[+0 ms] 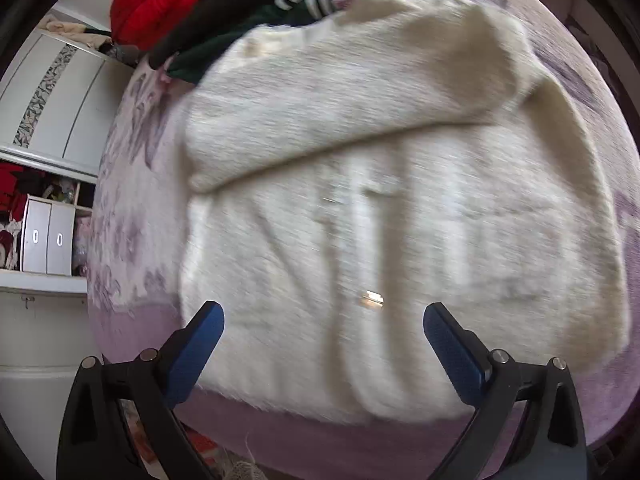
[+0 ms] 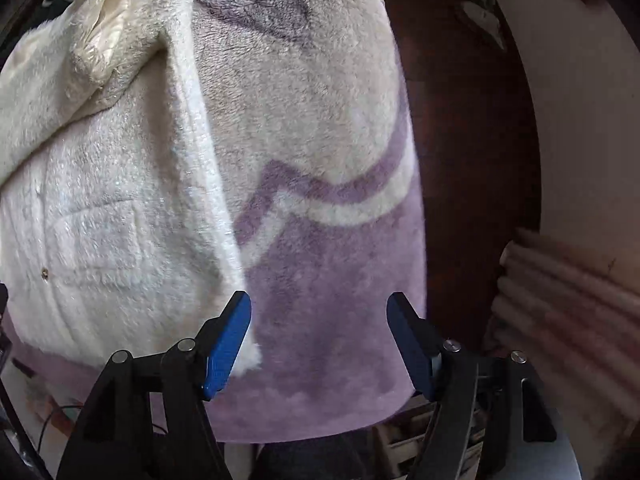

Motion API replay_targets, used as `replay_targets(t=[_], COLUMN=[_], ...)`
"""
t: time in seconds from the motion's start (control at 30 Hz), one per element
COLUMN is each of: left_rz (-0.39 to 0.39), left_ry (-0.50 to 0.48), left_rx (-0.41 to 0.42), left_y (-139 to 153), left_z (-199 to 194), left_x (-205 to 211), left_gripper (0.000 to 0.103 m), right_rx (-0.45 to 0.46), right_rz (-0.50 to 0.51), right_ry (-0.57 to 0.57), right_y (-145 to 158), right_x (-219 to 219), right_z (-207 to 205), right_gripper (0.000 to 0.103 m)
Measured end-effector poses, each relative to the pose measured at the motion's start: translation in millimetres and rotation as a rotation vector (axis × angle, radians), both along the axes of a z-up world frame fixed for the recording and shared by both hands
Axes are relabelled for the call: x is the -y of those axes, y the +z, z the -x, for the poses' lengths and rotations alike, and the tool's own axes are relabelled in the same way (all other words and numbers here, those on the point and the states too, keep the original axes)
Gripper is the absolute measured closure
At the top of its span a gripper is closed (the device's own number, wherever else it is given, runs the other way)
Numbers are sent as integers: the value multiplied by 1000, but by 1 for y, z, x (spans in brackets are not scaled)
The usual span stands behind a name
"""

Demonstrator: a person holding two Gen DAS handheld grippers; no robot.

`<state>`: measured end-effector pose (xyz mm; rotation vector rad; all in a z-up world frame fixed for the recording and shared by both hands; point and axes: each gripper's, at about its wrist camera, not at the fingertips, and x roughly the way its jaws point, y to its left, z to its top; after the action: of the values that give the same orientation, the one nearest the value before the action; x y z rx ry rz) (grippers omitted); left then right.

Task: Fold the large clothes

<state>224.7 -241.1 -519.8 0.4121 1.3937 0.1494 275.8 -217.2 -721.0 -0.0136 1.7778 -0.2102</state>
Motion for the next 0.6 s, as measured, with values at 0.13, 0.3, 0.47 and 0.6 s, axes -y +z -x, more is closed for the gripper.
replay_targets(t=[0.13, 0.3, 0.47, 0.6], left_rz=[31, 86, 60, -18], left_ry=[43, 49, -45, -143], left_rx=[-76, -142, -148, -160], left_y=[-10, -20, -31, -48], left_z=[15, 24, 33, 48], left_x=[65, 133, 200, 241], left_gripper=[0, 0, 0, 0], right_rx=[-5, -38, -78, -86], right_rz=[-1, 7, 15, 28], right_ry=[87, 109, 54, 8], right_y=[12, 12, -1, -6], right_x=[40, 94, 141, 172], right_z=[6, 19, 25, 18], right_gripper=[31, 31, 31, 31])
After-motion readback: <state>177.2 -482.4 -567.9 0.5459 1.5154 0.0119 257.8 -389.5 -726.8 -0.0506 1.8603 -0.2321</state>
